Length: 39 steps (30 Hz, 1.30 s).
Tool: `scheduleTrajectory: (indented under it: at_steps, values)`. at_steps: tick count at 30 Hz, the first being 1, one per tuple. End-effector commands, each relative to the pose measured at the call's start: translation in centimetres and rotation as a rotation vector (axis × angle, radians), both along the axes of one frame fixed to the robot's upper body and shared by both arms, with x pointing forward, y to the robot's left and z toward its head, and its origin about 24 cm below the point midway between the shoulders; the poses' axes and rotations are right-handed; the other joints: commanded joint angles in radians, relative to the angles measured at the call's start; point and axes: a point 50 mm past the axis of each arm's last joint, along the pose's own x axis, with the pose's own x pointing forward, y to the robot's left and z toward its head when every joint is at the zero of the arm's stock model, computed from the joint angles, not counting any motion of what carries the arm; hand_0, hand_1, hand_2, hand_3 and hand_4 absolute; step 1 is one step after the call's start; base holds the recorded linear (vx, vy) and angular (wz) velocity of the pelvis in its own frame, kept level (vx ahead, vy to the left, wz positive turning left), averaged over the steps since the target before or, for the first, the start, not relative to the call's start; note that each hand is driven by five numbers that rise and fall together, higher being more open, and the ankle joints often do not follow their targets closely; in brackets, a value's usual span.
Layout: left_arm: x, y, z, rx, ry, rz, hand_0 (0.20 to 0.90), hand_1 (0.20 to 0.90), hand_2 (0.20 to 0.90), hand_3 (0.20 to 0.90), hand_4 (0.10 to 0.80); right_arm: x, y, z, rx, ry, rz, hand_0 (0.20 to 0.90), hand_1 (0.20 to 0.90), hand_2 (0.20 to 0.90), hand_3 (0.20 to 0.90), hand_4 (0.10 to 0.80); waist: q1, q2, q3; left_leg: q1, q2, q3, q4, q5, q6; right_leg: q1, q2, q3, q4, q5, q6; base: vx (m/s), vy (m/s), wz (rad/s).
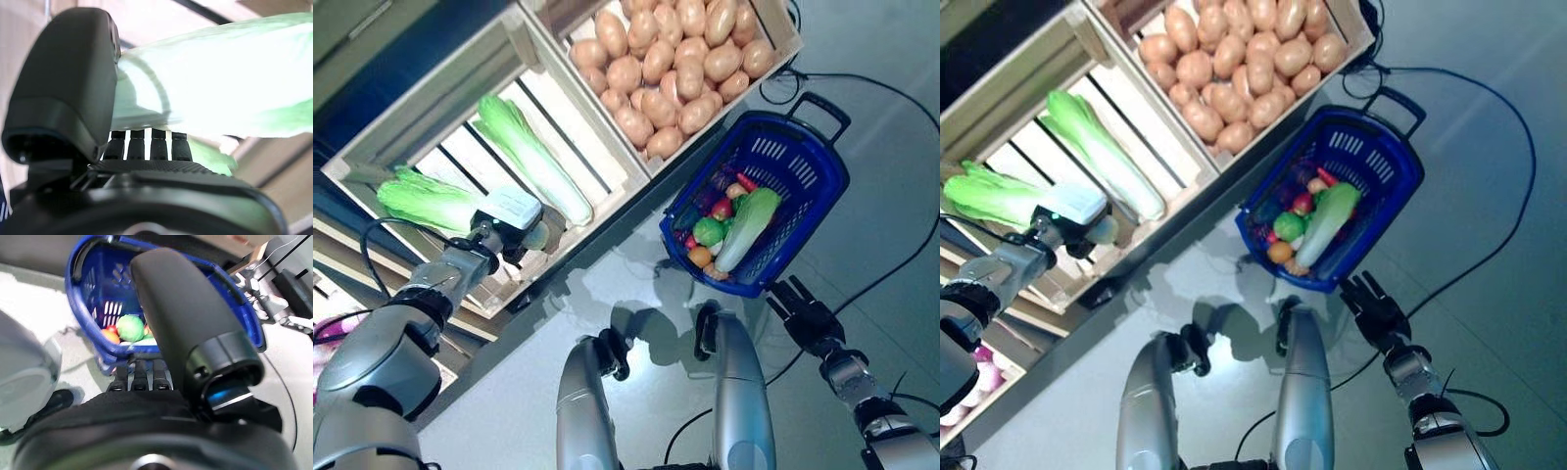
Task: Put vegetables into the basket
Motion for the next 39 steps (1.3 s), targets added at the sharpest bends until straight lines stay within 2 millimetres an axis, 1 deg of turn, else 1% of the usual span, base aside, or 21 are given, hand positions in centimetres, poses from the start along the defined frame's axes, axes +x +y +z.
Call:
scheduleTrajectory:
  at_steps: [1,3,6,7,8,9,10,14,16,17,18,19,22,26,27,30,32,35,38,39]
  values:
    - [-1.8,4.5,3.5,-0.139,-0.250,0.119,0.300,0.300,0.300,0.300,0.400,-0.9,0.3,-0.3,0.043,-0.099,-0.017,0.900,0.900,0.900,0.900,0.800,0.011,0.005,-0.151,0.076,-0.018,0.019,-0.139,0.025,0.007,0.152,-0.047,-0.004,-0.195,0.095,0.042,0.100,-0.071,-0.02]
    - [-1.8,4.2,3.9,-0.290,-0.338,0.124,0.300,0.300,0.300,0.300,0.400,-1.3,0.7,-0.6,0.027,-0.104,-0.002,0.900,0.900,0.900,0.900,0.800,0.017,0.002,-0.180,0.131,-0.036,0.023,-0.201,0.046,0.011,0.208,-0.044,-0.019,-0.252,0.105,0.043,0.105,-0.076,0.03]
    - [-2.2,4.1,3.8,-0.441,-0.420,0.120,0.300,0.300,0.300,0.300,0.400,-2.0,1.3,-1.0,-0.020,-0.105,0.012,0.900,0.900,0.900,0.900,0.800,0.023,-0.001,-0.210,0.189,-0.052,0.022,-0.265,0.072,0.012,0.271,-0.036,-0.037,-0.312,0.116,0.040,0.063,-0.069,0.05]
    - [-2.2,3.7,3.7,-0.514,-0.449,0.108,0.300,0.300,0.300,0.300,0.400,-2.3,1.6,-1.2,-0.075,-0.102,0.017,0.900,0.900,0.900,0.900,0.800,0.026,-0.002,-0.229,0.218,-0.058,0.024,-0.291,0.079,0.014,0.304,-0.028,-0.045,-0.343,0.119,0.037,0.041,-0.065,-0.01]
    - [-2.3,3.6,3.7,-0.536,-0.457,0.107,0.300,0.300,0.300,0.300,0.400,-2.4,1.7,-1.2,-0.092,-0.100,0.018,0.900,0.900,0.900,0.900,0.800,0.027,-0.003,-0.234,0.228,-0.060,0.024,-0.298,0.081,0.015,0.315,-0.026,-0.047,-0.351,0.120,0.037,0.067,-0.104,0.00]
    - [-2.3,3.1,3.4,-0.625,-0.473,0.087,0.300,0.300,0.300,0.300,0.400,-2.8,2.0,-1.4,-0.114,-0.087,0.016,0.900,0.900,0.900,0.900,0.800,0.030,-0.007,-0.253,0.262,-0.067,0.025,-0.326,0.090,0.019,0.354,-0.018,-0.057,-0.383,0.125,0.035,0.059,-0.091,0.02]
    - [-2.4,2.7,3.2,-0.673,-0.474,0.075,0.300,0.300,0.300,0.300,0.400,-2.8,2.3,-1.4,-0.126,-0.088,0.013,0.900,0.900,0.900,0.900,0.800,0.032,-0.009,-0.264,0.286,-0.072,0.023,-0.348,0.098,0.019,0.380,-0.013,-0.065,-0.406,0.130,0.035,0.085,-0.112,0.01]
    - [-2.7,0.8,1.6,-0.839,-0.452,0.021,0.300,0.300,0.300,0.300,0.400,-2.8,4.2,-1.0,-0.198,-0.130,0.047,0.900,0.900,0.900,0.900,0.800,0.036,-0.013,-0.310,0.383,-0.101,0.022,-0.455,0.142,0.019,0.480,0.014,-0.084,-0.510,0.160,0.039,0.096,-0.069,0.05]
    - [-3.2,-1.3,-0.1,-0.947,-0.420,-0.036,0.300,0.300,0.300,0.300,0.400,-2.5,6.3,0.0,-0.296,-0.177,0.092,0.900,0.900,0.900,0.900,0.800,0.040,-0.016,-0.355,0.476,-0.128,0.023,-0.580,0.188,0.017,0.584,0.042,-0.106,-0.643,0.197,0.045,0.194,-0.090,-0.01]
    - [-3.4,-2.2,-0.7,-0.973,-0.392,-0.072,0.300,0.300,0.300,0.300,0.400,-2.4,6.9,0.6,-0.330,-0.200,0.103,0.900,0.900,0.900,0.900,0.800,0.040,-0.017,-0.370,0.511,-0.136,0.025,-0.631,0.204,0.015,0.624,0.055,-0.113,-0.693,0.208,0.048,0.175,-0.077,0.06]
    - [-3.6,-2.8,-0.9,-0.981,-0.373,-0.102,0.300,0.300,0.300,0.300,0.400,-2.3,7.4,1.0,-0.347,-0.218,0.105,0.900,0.900,0.900,0.900,0.800,0.041,-0.017,-0.381,0.541,-0.142,0.025,-0.674,0.216,0.013,0.656,0.067,-0.116,-0.732,0.218,0.050,0.104,-0.051,0.10]
    - [-3.7,-3.1,-1.1,-0.986,-0.364,-0.112,0.300,0.300,0.300,0.300,0.400,-2.2,7.5,1.2,-0.359,-0.227,0.104,0.900,0.900,0.900,0.900,0.800,0.041,-0.017,-0.384,0.554,-0.144,0.025,-0.693,0.223,0.012,0.669,0.072,-0.117,-0.749,0.223,0.051,0.090,-0.048,0.07]
    - [-4.7,-5.5,-2.3,-1.078,-0.307,-0.195,0.300,0.300,0.300,0.300,0.400,-1.4,7.8,2.9,-0.453,-0.238,0.035,0.900,0.900,0.900,0.900,0.800,0.048,-0.016,-0.416,0.636,-0.161,0.015,-0.823,0.266,0.007,0.749,0.105,-0.114,-0.861,0.265,0.062,0.100,-0.059,0.02]
    - [-5.7,-7.7,-2.5,-1.249,-0.267,-0.259,0.300,0.300,0.300,0.300,0.400,-0.8,9.7,4.4,-0.449,-0.322,0.104,0.900,0.900,0.900,0.900,0.800,0.055,-0.016,-0.435,0.697,-0.171,0.008,-0.933,0.299,0.008,0.801,0.129,-0.107,-0.952,0.308,0.070,0.041,-0.045,-0.05]
    - [-5.8,-8.0,-2.4,-1.286,-0.265,-0.273,0.300,0.300,0.300,0.300,0.400,-0.7,10.1,4.9,-0.447,-0.354,0.124,0.900,0.900,0.900,0.900,0.800,0.057,-0.018,-0.436,0.696,-0.173,0.017,-0.948,0.320,0.013,0.801,0.131,-0.114,-0.969,0.329,0.065,-0.030,-0.048,-0.05]
    - [-6.4,-9.8,-2.3,-1.419,-0.223,-0.332,0.300,0.300,0.300,0.300,0.400,-0.5,11.4,6.7,-0.427,-0.494,0.228,0.900,0.900,0.900,0.900,0.800,0.064,-0.028,-0.444,0.702,-0.174,0.012,-0.960,0.314,0.012,0.821,0.143,-0.117,-1.011,0.349,0.067,0.011,-0.059,0.01]
    - [-6.8,-10.8,-2.2,-1.485,-0.186,-0.366,0.300,0.300,0.300,0.300,0.400,-0.4,11.8,7.5,-0.357,-0.547,0.258,0.900,0.900,0.900,0.900,0.800,0.069,-0.033,-0.445,0.703,-0.175,0.009,-0.960,0.310,0.015,0.819,0.148,-0.112,-1.012,0.349,0.066,0.013,-0.046,0.03]
    - [-7.3,-12.0,-2.2,-1.523,-0.135,-0.423,0.300,0.300,0.300,0.300,0.400,-0.3,12.0,7.9,-0.276,-0.593,0.287,0.900,0.900,0.900,0.900,0.800,0.076,-0.040,-0.444,0.708,-0.175,0.013,-0.960,0.303,0.018,0.817,0.149,-0.113,-1.012,0.348,0.068,0.008,-0.044,0.02]
    - [-7.6,-12.9,-1.8,-1.574,-0.086,-0.470,0.300,0.300,0.300,0.300,0.400,-0.5,12.4,8.0,-0.319,-0.594,0.322,0.900,0.900,0.900,0.900,0.800,0.081,-0.043,-0.447,0.713,-0.178,0.014,-0.960,0.292,0.021,0.821,0.151,-0.111,-1.012,0.347,0.070,0.041,-0.037,0.00]
    - [-7.8,-13.1,-1.6,-1.622,-0.063,-0.486,0.300,0.300,0.300,0.300,0.400,-0.5,12.6,7.9,-0.328,-0.583,0.337,0.900,0.900,0.900,0.900,0.800,0.082,-0.045,-0.448,0.717,-0.179,0.014,-0.960,0.289,0.022,0.824,0.151,-0.110,-1.012,0.346,0.070,0.055,-0.029,0.01]
